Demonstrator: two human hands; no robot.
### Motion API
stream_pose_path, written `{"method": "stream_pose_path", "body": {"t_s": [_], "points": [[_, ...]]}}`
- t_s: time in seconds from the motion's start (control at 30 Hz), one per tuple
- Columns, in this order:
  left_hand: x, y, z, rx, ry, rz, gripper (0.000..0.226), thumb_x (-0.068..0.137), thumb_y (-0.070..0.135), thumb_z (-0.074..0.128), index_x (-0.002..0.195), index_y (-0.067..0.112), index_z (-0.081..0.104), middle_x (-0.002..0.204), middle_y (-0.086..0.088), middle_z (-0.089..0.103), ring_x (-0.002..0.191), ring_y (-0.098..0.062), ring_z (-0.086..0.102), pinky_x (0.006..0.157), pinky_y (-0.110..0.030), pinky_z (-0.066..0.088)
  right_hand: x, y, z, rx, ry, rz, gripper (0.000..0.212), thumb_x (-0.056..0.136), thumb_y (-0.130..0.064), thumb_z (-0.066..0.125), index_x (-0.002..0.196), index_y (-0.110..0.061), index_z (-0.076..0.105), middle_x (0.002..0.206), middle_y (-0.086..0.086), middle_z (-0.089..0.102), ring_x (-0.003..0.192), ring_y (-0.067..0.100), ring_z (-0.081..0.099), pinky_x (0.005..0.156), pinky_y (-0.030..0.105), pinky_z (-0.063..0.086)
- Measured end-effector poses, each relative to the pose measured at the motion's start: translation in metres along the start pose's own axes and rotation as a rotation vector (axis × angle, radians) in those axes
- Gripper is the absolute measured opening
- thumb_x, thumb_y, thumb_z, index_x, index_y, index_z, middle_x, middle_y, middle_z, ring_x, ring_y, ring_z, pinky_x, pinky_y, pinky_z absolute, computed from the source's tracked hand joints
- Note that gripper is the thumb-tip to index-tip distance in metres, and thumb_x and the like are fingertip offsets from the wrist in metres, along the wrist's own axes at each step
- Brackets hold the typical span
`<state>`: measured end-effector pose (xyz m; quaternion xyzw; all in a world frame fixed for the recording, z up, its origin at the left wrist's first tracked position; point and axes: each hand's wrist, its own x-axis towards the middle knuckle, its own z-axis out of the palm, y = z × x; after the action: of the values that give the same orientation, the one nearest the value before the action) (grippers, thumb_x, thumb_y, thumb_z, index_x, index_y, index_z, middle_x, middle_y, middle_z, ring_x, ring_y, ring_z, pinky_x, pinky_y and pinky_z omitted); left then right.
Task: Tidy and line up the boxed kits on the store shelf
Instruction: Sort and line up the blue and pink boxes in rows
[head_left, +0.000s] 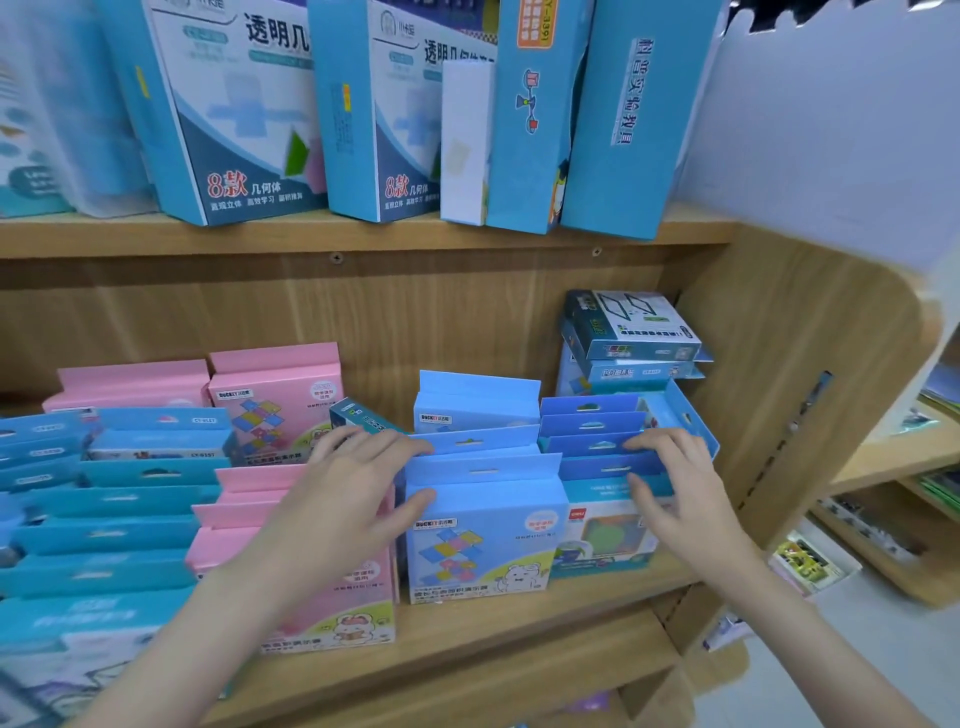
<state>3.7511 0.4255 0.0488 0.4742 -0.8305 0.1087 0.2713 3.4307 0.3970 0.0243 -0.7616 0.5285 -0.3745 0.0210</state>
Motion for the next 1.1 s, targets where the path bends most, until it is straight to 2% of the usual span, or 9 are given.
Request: {"method": "stream_pose_path", "body": {"t_s": [0.2, 0.33, 0.47, 0.6, 0.7, 0.83, 0.9, 1.0, 1.1], "points": [[-0.009, -0.021, -0.020, -0.010, 0.053, -0.109, 0.034, 0.085, 0.040, 0.041, 0.103, 0.021, 0.064, 0.097, 0.010, 0.065, 0.089, -0.012, 0.056, 0.089, -0.029, 0.030, 0.046, -0.061, -0.005, 0.135, 0.016, -0.132, 0.020, 0.084, -0.034, 0.050, 0.097, -0.021, 0.057, 0.100, -0.009, 0.049, 0.099, 0.004, 0.042, 0.087, 0.005, 0.027], [-0.038, -0.047, -0.043, 0.064, 0.038, -0.218, 0.036, 0.085, 0.039, 0.041, 0.102, 0.019, 0.064, 0.094, 0.005, 0.066, 0.086, -0.021, 0.062, 0.086, -0.033, 0.032, 0.102, -0.124, 0.033, 0.135, -0.365, -0.287, 0.020, 0.085, -0.032, 0.062, 0.097, -0.016, 0.059, 0.098, -0.002, 0.057, 0.093, 0.013, 0.052, 0.084, 0.023, 0.040], [-0.070, -0.063, -0.063, 0.089, 0.015, -0.352, 0.034, 0.084, 0.042, 0.041, 0.101, 0.024, 0.065, 0.099, 0.010, 0.065, 0.091, -0.016, 0.058, 0.087, -0.037, 0.036, 0.151, -0.179, 0.096, -0.149, -0.656, -0.319, 0.033, 0.080, -0.038, 0.067, 0.094, -0.011, 0.056, 0.098, 0.008, 0.062, 0.089, 0.025, 0.057, 0.072, 0.033, 0.045], [-0.089, -0.072, -0.065, 0.075, -0.002, -0.433, 0.035, 0.085, 0.044, 0.042, 0.100, 0.025, 0.067, 0.102, 0.008, 0.065, 0.096, -0.019, 0.060, 0.084, -0.043, 0.042, 0.166, -0.191, 0.154, -0.368, -0.900, -0.283, 0.061, 0.074, -0.027, 0.074, 0.122, -0.008, 0.042, 0.117, 0.016, 0.056, 0.101, 0.033, 0.056, 0.076, 0.034, 0.047], [-0.098, -0.074, -0.062, 0.052, -0.002, -0.438, 0.035, 0.086, 0.044, 0.042, 0.101, 0.025, 0.067, 0.104, 0.009, 0.065, 0.098, -0.016, 0.058, 0.086, -0.038, 0.040, 0.168, -0.192, 0.164, -0.325, -0.873, -0.313, 0.059, 0.070, -0.023, 0.076, 0.116, -0.013, 0.041, 0.112, 0.016, 0.055, 0.096, 0.031, 0.054, 0.076, 0.036, 0.045], [-0.098, -0.079, -0.064, -0.015, 0.058, -0.425, 0.039, 0.087, 0.044, 0.041, 0.111, 0.023, 0.063, 0.113, 0.009, 0.061, 0.107, -0.014, 0.054, 0.093, -0.037, 0.039, 0.178, -0.202, 0.124, 0.002, -0.796, -0.381, 0.043, 0.074, -0.020, 0.075, 0.102, -0.029, 0.043, 0.098, 0.004, 0.065, 0.085, 0.018, 0.058, 0.077, 0.034, 0.047], [-0.093, -0.083, -0.069, -0.114, 0.117, -0.445, 0.041, 0.087, 0.043, 0.042, 0.118, 0.021, 0.058, 0.118, 0.008, 0.057, 0.110, -0.010, 0.051, 0.098, -0.026, 0.036, 0.176, -0.210, 0.099, 0.153, -0.707, -0.428, 0.043, 0.075, -0.019, 0.074, 0.102, -0.033, 0.044, 0.099, -0.001, 0.067, 0.087, 0.011, 0.060, 0.080, 0.026, 0.047], [-0.081, -0.090, -0.079, -0.246, 0.190, -0.501, 0.047, 0.082, 0.047, 0.046, 0.125, 0.027, 0.047, 0.118, 0.012, 0.050, 0.107, 0.001, 0.047, 0.090, -0.003, 0.029, 0.171, -0.216, 0.072, 0.326, -0.560, -0.438, 0.042, 0.076, -0.016, 0.073, 0.105, -0.030, 0.047, 0.100, -0.004, 0.067, 0.088, 0.006, 0.062, 0.079, 0.016, 0.047], [-0.067, -0.091, -0.086, -0.342, 0.196, -0.525, 0.044, 0.081, 0.044, 0.056, 0.122, 0.038, 0.039, 0.119, 0.014, 0.050, 0.102, 0.007, 0.050, 0.086, -0.004, 0.035, 0.165, -0.223, 0.050, 0.429, -0.521, -0.431, 0.041, 0.076, -0.012, 0.073, 0.107, -0.027, 0.051, 0.100, -0.010, 0.065, 0.091, -0.001, 0.061, 0.081, 0.014, 0.048]]}}
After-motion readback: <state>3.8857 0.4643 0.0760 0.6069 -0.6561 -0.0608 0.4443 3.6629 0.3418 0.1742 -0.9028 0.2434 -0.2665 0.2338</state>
